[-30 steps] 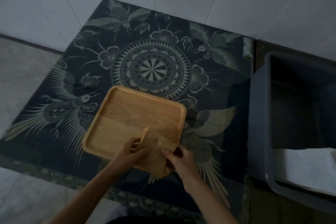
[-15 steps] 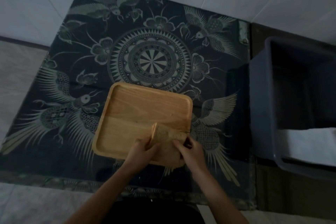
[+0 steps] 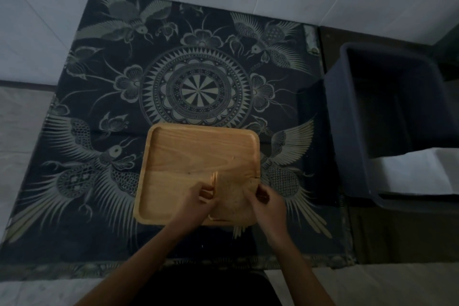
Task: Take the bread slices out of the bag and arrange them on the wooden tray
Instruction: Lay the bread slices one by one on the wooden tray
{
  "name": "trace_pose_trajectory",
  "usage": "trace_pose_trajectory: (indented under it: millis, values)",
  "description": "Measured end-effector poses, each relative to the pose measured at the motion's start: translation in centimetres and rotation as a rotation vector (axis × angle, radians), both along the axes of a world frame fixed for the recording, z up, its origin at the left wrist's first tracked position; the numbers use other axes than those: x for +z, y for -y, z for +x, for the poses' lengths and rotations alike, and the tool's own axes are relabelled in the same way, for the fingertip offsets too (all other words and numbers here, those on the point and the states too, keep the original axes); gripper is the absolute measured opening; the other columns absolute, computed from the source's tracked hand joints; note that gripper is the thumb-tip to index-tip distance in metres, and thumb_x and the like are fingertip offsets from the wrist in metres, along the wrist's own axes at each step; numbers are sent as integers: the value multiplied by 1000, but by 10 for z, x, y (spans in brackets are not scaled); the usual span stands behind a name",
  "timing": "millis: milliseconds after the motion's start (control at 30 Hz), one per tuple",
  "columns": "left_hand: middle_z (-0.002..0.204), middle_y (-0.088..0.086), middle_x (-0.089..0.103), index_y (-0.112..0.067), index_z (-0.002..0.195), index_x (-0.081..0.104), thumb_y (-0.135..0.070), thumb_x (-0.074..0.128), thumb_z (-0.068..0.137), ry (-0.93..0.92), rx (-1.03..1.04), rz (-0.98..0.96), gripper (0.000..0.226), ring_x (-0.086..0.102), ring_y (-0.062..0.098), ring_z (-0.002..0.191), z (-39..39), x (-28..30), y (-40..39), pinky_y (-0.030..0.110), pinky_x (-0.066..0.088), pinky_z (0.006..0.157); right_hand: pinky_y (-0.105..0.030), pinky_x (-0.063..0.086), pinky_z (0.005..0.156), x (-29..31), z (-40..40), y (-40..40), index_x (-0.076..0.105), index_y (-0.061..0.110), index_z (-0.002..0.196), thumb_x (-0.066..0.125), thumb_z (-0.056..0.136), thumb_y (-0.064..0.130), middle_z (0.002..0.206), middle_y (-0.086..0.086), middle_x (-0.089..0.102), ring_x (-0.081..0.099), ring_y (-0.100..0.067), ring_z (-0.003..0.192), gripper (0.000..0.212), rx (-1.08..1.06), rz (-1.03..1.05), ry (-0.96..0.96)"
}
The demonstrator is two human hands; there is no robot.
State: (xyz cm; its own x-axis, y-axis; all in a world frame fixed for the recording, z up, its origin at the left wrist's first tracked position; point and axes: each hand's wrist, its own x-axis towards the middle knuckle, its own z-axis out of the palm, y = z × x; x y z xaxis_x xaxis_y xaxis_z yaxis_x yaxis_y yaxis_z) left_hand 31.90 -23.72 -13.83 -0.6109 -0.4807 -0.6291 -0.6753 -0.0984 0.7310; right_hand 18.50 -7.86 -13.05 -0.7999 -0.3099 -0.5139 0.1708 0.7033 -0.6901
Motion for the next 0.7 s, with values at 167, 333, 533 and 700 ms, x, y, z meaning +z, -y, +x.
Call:
trace_pose_trajectory:
  millis: [167,333,533,700]
  values:
    - [95,-14,69,-35,103,66,-33,75,85,-2,31,-53,20,70,-1,73,5,7,-7,18,54,57,-39,61,87,3,2,-6,74,30,113,77,87,44,102,15,72,67,0,93,30,-39,-1,-46]
    - [92,-10,72,-31,97,71,-29,79,82,-5,120,14,17,70,-5,72,8,11,-9,20,56,57,-41,60,91,8,1,-5,72,23,122,78,89,32,105,10,72,67,-4,97,35,-58,-7,4]
    - [96,3,76,-26,95,73,-20,82,81,-23,199,170,18,74,17,80,10,12,-2,26,57,62,-43,60,91,19,2,-2,70,29,114,75,91,29,103,12,72,68,-6,97,23,-65,-53,34]
    - [100,3,74,-24,102,72,-19,80,85,-51,232,207,20,73,22,91,26,20,14,37,62,77,-34,61,86,27,7,14,71,30,116,74,91,35,103,16,71,68,0,94,25,-9,-96,33]
